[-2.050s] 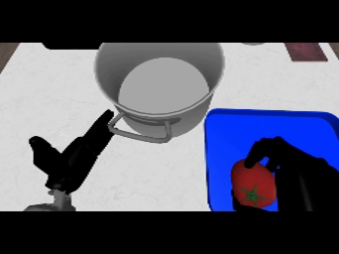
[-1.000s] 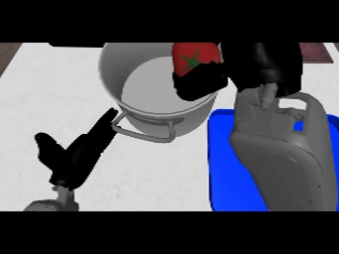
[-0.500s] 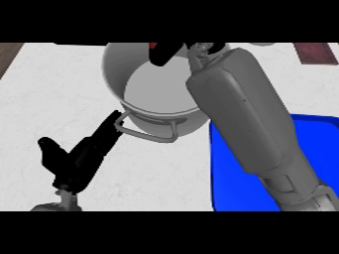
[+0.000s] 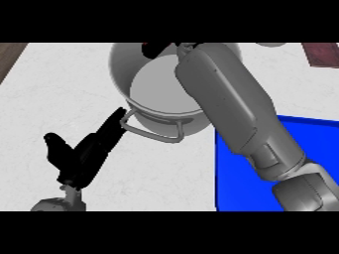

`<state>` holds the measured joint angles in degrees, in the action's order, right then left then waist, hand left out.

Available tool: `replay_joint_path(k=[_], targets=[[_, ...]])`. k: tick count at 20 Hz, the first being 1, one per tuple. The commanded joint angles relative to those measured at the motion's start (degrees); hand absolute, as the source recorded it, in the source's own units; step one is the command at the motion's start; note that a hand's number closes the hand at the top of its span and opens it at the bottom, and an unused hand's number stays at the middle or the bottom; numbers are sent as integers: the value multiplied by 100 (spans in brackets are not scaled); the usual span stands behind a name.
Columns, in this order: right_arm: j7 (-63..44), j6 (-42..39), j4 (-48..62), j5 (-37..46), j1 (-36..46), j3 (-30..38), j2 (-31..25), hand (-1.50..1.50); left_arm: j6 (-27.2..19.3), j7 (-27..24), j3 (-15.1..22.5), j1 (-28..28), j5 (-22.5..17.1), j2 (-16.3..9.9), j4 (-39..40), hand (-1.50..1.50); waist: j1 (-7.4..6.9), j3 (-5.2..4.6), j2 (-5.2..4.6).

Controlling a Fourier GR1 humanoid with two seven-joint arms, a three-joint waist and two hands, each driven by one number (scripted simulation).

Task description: Pick the tomato from the tray and place it in the pot

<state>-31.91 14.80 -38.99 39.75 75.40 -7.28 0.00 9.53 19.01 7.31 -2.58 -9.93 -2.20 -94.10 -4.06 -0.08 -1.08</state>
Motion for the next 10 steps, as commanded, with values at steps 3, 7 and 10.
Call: replay_joint_path(k=[3, 7, 10], targets=[[595, 593, 1272, -573, 83, -286, 0, 150, 178, -18, 46, -51, -44, -59, 16, 0, -228, -4, -62], [675, 1032, 1431, -1350, 82, 108, 0, -150, 210, 100, 31, -197, -79, -86, 7, 0, -308, 1, -85], [1192, 1127, 1149, -2165, -11, 550, 0, -150, 141, 216, 73, -458, -85, 28, 45, 0, -356, 12, -108]])
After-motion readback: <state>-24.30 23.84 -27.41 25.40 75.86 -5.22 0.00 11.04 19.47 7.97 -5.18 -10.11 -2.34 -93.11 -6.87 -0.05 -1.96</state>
